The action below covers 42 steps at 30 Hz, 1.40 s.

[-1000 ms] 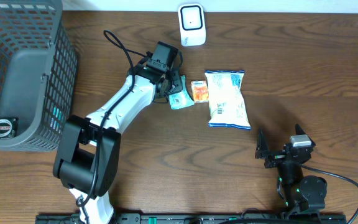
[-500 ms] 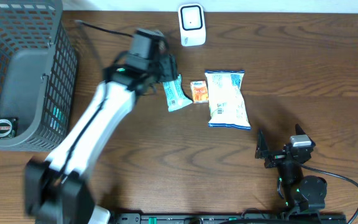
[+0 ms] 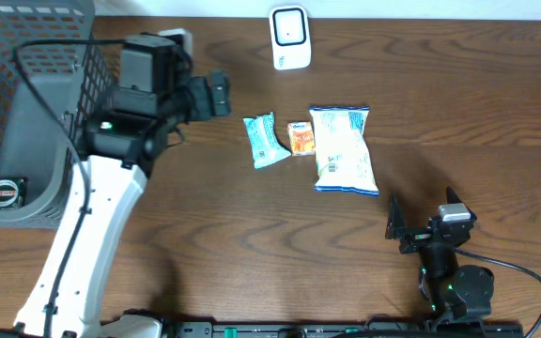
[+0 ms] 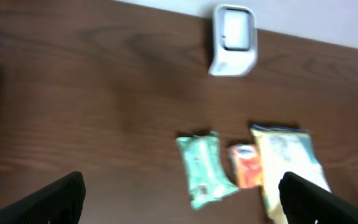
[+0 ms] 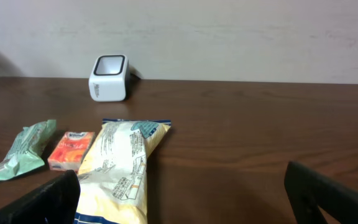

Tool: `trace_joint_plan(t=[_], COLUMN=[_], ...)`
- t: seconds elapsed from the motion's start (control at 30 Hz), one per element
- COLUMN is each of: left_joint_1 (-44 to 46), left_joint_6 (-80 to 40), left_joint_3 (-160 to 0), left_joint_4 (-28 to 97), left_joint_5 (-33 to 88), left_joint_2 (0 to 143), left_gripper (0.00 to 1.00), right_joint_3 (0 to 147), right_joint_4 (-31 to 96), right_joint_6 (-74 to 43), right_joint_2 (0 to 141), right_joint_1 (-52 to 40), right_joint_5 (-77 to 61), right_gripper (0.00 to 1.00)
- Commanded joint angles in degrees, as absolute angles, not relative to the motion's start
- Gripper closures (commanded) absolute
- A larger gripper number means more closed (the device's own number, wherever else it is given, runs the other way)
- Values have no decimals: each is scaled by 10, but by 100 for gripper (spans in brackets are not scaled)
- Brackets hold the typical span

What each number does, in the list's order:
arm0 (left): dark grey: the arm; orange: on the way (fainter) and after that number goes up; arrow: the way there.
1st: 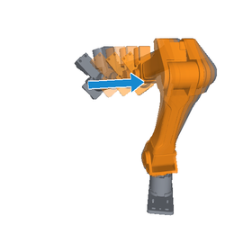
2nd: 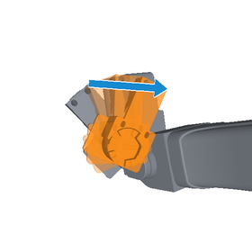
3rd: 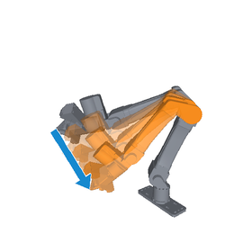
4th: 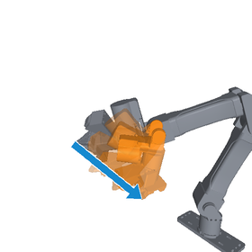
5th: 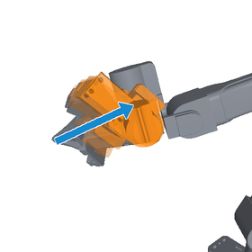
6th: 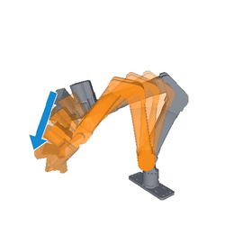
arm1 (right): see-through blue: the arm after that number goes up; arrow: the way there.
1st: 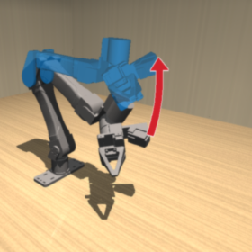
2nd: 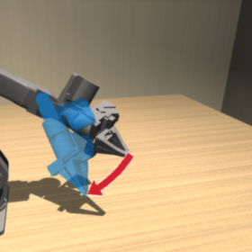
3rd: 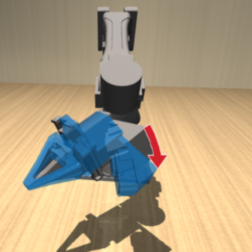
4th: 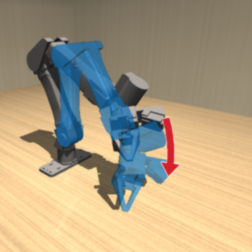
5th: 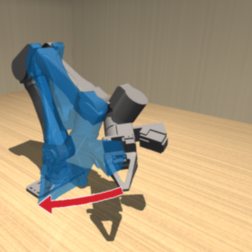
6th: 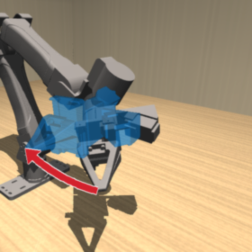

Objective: Scan the item barcode
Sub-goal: 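Release the green pack and return the left gripper to the basket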

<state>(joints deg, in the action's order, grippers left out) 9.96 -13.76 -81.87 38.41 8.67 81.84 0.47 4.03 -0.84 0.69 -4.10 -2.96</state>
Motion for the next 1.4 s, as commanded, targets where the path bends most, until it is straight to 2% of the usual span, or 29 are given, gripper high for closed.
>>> trace_joint_plan(t=[0.0, 0.2, 0.3, 0.43, 0.87, 1.17, 1.37], left_joint_1=[58, -44, -99, -157, -270, -325, -345], left_joint_6=[-102, -72, -82, -82, -84, -237, -262], left_joint_3=[-899, -1018, -1019, -1019, -995, -979, -979], left_joint_4=[416, 485, 471, 475, 512, 554, 557], left_joint_5=[84, 60, 17, 16, -59, -58, -59], left_joint_2=[804, 820, 819, 819, 884, 966, 1018], left_gripper=[2, 2, 2, 2, 2, 2, 2], right_joint_3=[4, 4, 4, 4, 4, 4, 4], right_joint_4=[42, 42, 42, 42, 42, 42, 42], right_joint_6=[-12, -12, -12, -12, -12, -12, -12], right_joint_2=[4, 4, 4, 4, 4, 4, 4], right_joint_1=[-44, -44, -44, -44, -44, -44, -44], right_joint_5=[-29, -29, -29, -29, -29, -29, -29], right_gripper=[1, 1, 1, 1, 1, 1, 1])
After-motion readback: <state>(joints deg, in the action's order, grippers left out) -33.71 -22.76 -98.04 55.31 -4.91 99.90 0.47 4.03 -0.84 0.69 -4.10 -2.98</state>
